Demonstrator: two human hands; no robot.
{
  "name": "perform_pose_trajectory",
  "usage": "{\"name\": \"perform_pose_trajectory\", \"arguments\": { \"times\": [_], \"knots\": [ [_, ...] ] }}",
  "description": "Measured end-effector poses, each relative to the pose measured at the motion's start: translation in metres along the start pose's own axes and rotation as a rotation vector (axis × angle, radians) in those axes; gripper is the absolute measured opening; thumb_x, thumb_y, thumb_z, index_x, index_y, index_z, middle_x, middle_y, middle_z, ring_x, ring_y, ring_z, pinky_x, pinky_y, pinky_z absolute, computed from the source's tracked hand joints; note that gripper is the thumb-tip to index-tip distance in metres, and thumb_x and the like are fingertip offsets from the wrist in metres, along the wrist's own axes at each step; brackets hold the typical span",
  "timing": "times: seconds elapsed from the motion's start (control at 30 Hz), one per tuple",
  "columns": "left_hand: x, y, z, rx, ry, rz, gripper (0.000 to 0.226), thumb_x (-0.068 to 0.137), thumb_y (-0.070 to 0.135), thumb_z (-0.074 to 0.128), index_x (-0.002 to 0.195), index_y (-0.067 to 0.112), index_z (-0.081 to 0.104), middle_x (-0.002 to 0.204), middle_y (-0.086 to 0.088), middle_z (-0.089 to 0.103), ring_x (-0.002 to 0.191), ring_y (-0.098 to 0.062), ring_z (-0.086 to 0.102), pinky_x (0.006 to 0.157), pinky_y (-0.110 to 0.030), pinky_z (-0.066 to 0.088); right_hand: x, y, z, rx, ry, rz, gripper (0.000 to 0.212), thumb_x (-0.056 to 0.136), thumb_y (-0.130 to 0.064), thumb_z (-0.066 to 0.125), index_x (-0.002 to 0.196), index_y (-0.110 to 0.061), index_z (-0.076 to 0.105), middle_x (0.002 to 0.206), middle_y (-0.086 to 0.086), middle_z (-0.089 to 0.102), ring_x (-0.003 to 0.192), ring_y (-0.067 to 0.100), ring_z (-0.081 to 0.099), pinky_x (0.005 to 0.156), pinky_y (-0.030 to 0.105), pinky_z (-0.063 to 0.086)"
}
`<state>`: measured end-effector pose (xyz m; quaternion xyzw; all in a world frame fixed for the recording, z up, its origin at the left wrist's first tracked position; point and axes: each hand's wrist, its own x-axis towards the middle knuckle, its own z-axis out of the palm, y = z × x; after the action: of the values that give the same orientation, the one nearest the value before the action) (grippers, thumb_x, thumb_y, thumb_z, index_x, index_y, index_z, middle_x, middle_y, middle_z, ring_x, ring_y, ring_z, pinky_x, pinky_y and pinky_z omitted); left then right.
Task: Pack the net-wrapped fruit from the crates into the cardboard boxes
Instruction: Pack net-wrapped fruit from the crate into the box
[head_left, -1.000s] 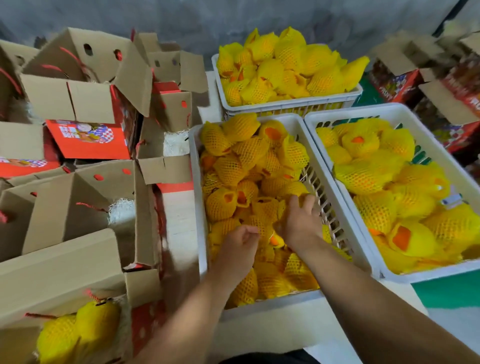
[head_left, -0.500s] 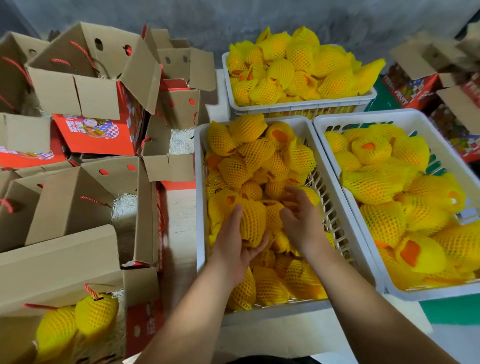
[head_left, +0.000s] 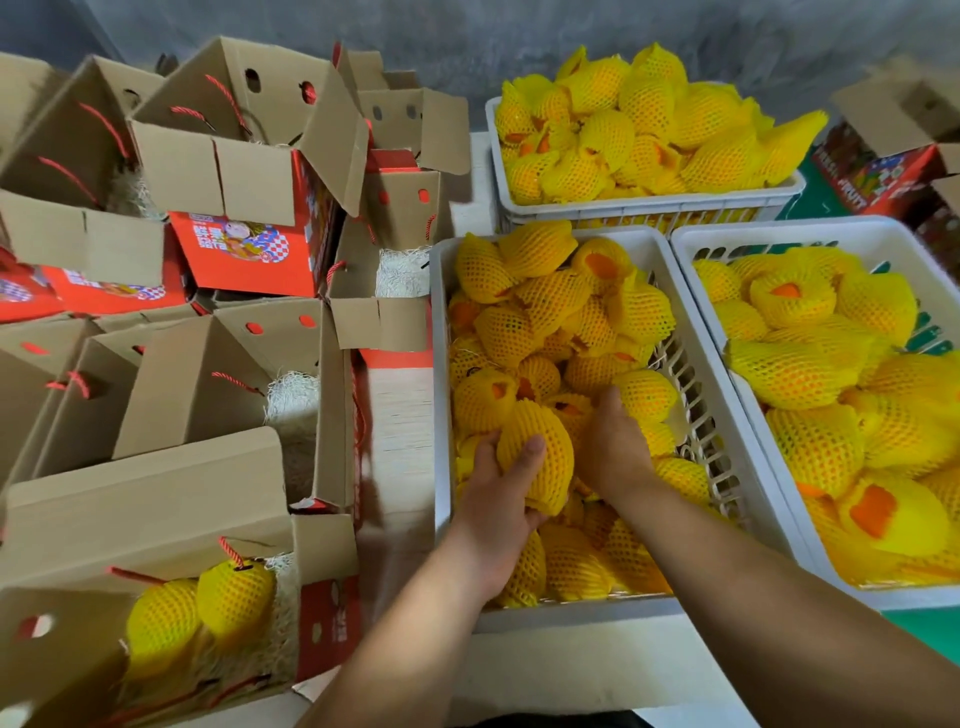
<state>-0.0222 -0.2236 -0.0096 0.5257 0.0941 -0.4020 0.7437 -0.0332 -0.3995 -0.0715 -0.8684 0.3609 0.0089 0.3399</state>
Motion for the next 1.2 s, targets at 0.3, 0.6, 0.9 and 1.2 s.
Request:
{"name": "perform_pose_trajectory", "arguments": {
  "times": [0.3, 0.6, 0.9, 1.2],
  "knots": [
    [-0.037, 0.028, -0.028, -0.139, -0.143, 0.12, 0.078, 0.075, 0.039, 0.085, 0.144, 0.028, 0.051, 0.138, -0.01, 0.065, 0.123, -0.033, 0.065, 0.1, -0.055, 0.054, -0.077, -0.061, -0.039, 0.858, 0.145, -0.005, 0.05, 0.074, -0.049, 0.076, 0.12, -0.032, 0.066, 0.108, -0.004, 0.076, 0.099, 0.017, 0.073, 0.078, 0.037, 0.06],
    [-0.115, 0.085, -0.176, -0.16, -0.233, 0.184, 0.065, 0.085, 0.043, 0.081, 0.139, 0.018, 0.057, 0.121, -0.018, 0.07, 0.1, -0.031, 0.073, 0.082, -0.041, 0.06, -0.191, -0.206, 0.029, 1.309, -0.291, -0.107, 0.048, 0.091, -0.025, 0.071, 0.134, -0.009, 0.058, 0.123, 0.018, 0.07, 0.111, 0.032, 0.07, 0.086, 0.041, 0.06],
    [-0.171, 0.124, -0.343, 0.002, 0.198, 0.327, 0.079, 0.076, 0.046, 0.086, 0.144, 0.033, 0.049, 0.133, 0.0, 0.066, 0.121, -0.025, 0.066, 0.095, -0.052, 0.058, -0.259, -0.271, 0.158, 0.902, -0.25, 0.045, 0.055, 0.073, -0.033, 0.087, 0.121, -0.03, 0.061, 0.111, 0.008, 0.073, 0.097, 0.026, 0.074, 0.075, 0.038, 0.061],
    [-0.171, 0.117, -0.373, 0.182, 0.268, 0.138, 0.038, 0.101, 0.032, 0.061, 0.137, 0.035, 0.049, 0.127, 0.002, 0.057, 0.11, -0.02, 0.058, 0.08, -0.035, 0.053, -0.216, -0.243, 0.222, 0.347, -0.403, 0.403, 0.045, 0.087, -0.007, 0.076, 0.128, -0.002, 0.058, 0.12, 0.008, 0.067, 0.099, 0.021, 0.06, 0.08, 0.033, 0.052]
  ]
}}
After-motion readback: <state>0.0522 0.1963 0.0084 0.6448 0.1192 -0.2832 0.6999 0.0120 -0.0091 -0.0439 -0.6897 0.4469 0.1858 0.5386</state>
